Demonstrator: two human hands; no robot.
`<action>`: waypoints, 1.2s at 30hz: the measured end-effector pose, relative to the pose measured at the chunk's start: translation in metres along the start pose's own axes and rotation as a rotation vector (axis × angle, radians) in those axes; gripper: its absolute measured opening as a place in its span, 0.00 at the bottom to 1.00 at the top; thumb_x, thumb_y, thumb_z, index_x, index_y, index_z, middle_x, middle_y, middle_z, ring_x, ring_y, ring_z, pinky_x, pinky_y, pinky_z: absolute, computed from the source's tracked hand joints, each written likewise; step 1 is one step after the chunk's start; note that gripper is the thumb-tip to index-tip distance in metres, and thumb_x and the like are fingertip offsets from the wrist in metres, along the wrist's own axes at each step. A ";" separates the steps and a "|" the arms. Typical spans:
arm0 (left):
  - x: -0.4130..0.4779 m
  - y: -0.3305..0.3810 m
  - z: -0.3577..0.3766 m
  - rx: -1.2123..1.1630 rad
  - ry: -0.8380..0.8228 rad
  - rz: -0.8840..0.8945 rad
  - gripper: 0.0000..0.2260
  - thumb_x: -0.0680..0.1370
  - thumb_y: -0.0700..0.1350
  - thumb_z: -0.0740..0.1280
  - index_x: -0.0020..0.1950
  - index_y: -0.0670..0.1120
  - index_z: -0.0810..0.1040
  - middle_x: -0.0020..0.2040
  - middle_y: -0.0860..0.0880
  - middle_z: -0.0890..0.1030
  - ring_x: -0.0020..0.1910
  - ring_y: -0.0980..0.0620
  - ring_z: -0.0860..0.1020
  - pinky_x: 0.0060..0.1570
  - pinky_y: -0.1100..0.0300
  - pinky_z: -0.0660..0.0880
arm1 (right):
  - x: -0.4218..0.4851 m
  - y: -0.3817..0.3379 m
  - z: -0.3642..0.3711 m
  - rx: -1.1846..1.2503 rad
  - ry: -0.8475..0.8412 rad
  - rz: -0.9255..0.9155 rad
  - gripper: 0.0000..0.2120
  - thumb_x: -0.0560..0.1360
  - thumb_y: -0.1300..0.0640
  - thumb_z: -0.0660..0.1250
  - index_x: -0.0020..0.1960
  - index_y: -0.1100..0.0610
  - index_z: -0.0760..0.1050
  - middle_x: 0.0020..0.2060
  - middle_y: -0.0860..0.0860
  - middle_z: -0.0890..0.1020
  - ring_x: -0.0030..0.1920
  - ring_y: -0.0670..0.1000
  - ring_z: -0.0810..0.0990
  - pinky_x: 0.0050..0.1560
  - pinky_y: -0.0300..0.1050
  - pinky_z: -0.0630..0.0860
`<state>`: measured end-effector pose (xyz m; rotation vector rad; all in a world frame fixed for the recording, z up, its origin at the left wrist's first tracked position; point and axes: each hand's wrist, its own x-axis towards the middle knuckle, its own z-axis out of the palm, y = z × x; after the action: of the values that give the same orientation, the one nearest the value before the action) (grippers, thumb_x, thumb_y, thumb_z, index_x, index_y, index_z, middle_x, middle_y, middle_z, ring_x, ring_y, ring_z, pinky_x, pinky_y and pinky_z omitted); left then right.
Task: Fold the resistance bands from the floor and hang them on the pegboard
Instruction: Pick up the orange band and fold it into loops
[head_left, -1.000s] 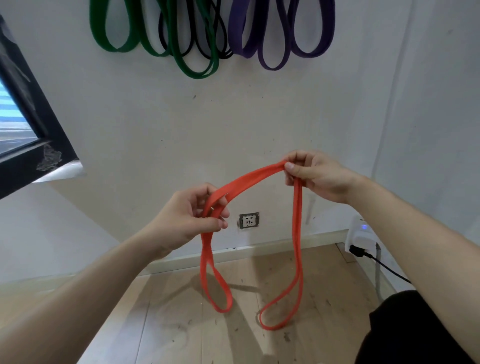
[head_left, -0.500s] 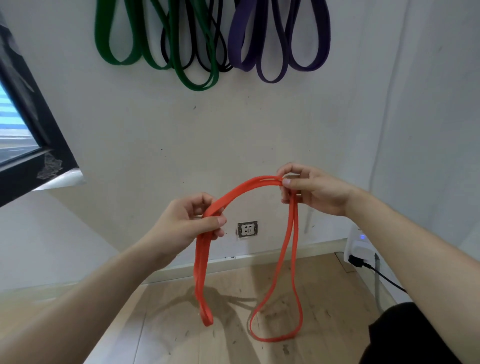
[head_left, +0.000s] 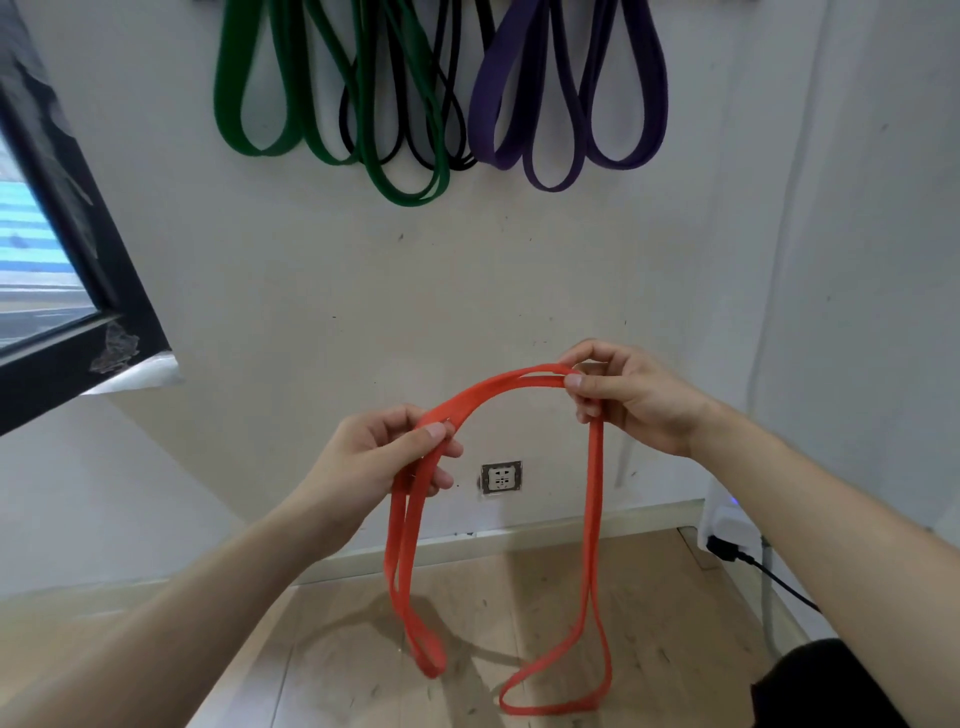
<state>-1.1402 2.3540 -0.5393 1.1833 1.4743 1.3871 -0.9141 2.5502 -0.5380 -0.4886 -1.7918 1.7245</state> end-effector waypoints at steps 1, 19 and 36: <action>0.000 0.000 0.001 0.018 0.011 -0.003 0.07 0.82 0.40 0.66 0.51 0.39 0.82 0.47 0.43 0.87 0.37 0.48 0.84 0.41 0.56 0.82 | 0.000 -0.001 0.000 -0.002 0.005 -0.007 0.06 0.74 0.65 0.68 0.50 0.58 0.78 0.33 0.53 0.73 0.31 0.50 0.70 0.40 0.45 0.70; -0.001 0.000 0.004 -0.132 -0.195 -0.059 0.17 0.75 0.44 0.68 0.63 0.45 0.78 0.54 0.42 0.85 0.49 0.47 0.84 0.52 0.54 0.76 | -0.006 -0.017 0.025 0.082 0.006 -0.077 0.08 0.72 0.66 0.68 0.50 0.59 0.77 0.32 0.53 0.72 0.29 0.49 0.66 0.36 0.45 0.66; -0.001 -0.002 0.024 -0.016 -0.139 0.106 0.13 0.79 0.50 0.68 0.62 0.47 0.82 0.60 0.48 0.84 0.63 0.49 0.80 0.68 0.47 0.72 | -0.014 -0.029 0.056 -0.022 -0.182 -0.092 0.07 0.73 0.66 0.69 0.51 0.61 0.79 0.36 0.58 0.73 0.31 0.50 0.68 0.35 0.42 0.69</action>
<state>-1.1172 2.3598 -0.5436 1.3360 1.3180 1.3550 -0.9349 2.4958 -0.5110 -0.2600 -1.9299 1.7337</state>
